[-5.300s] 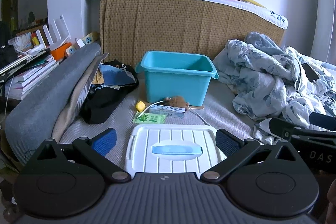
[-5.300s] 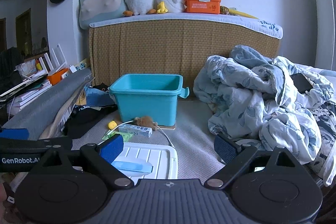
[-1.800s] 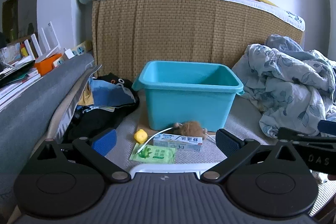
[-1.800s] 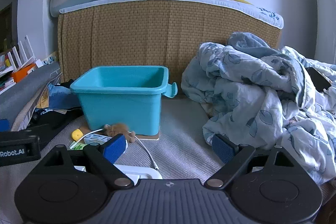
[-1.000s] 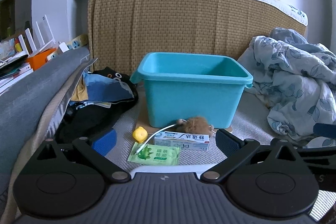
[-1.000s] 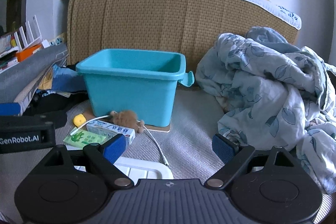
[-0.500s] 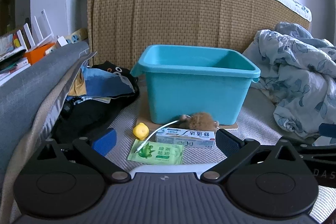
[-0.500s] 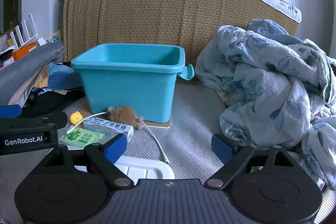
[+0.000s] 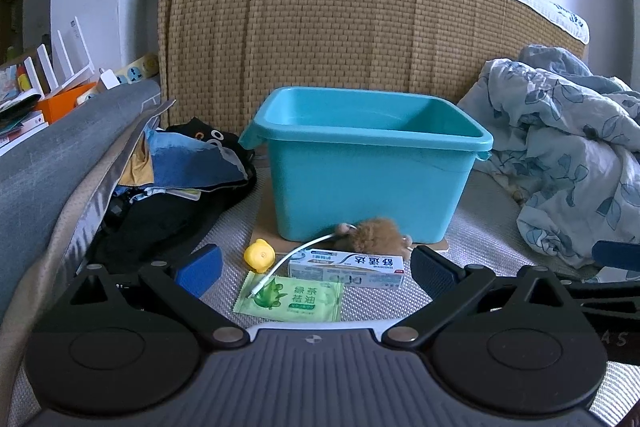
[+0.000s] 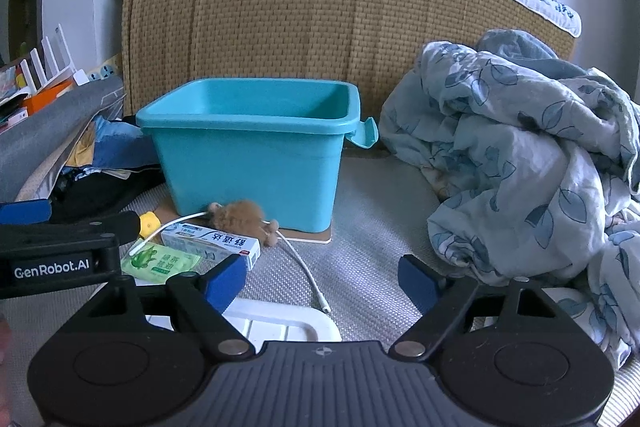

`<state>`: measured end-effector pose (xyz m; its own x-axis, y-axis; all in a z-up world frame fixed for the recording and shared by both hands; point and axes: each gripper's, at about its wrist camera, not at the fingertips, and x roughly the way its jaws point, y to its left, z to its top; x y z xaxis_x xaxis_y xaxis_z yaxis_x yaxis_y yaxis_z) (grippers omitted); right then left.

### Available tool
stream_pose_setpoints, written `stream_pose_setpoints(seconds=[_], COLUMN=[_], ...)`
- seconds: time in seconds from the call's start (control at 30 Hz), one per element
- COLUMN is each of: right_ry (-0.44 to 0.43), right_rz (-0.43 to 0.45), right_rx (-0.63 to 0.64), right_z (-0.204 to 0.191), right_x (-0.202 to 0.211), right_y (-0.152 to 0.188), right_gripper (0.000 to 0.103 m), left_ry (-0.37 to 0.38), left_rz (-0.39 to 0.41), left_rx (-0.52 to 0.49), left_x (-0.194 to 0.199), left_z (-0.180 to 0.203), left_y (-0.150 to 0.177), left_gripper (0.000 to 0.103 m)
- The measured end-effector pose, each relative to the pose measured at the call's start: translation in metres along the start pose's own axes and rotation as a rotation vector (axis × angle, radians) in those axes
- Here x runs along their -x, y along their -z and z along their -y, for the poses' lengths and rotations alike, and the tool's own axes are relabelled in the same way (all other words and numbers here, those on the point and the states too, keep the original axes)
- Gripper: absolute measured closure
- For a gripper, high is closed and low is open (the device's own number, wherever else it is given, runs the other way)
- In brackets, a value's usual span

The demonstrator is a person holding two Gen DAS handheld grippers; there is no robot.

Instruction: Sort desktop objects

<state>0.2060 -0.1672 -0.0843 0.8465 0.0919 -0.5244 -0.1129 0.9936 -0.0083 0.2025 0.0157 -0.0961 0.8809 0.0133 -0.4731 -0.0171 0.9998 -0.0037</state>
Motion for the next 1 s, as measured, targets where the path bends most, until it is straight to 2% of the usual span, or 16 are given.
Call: stream_pose_setpoints(seconds=[0.3, 0.43, 1.0], right_ry=[-0.002, -0.011, -0.046], right_rz=[-0.013, -0.036, -0.048], right_rx=[0.005, -0.002, -0.020], right_z=[-0.002, -0.001, -0.009], right_x=[-0.011, -0.019, -0.038], right_y=[0.002, 0.005, 0.007], right_gripper=[0.019, 0.026, 0.032], left_ry=[0.015, 0.016, 0.021], left_rz=[0.001, 0.001, -0.014], left_rx=[0.005, -0.003, -0.014], left_x=[-0.004, -0.007, -0.025], left_z=[-0.003, -0.003, -0.002], left_y=[-0.001, 0.000, 0.003], left_gripper=[0.003, 0.005, 0.017])
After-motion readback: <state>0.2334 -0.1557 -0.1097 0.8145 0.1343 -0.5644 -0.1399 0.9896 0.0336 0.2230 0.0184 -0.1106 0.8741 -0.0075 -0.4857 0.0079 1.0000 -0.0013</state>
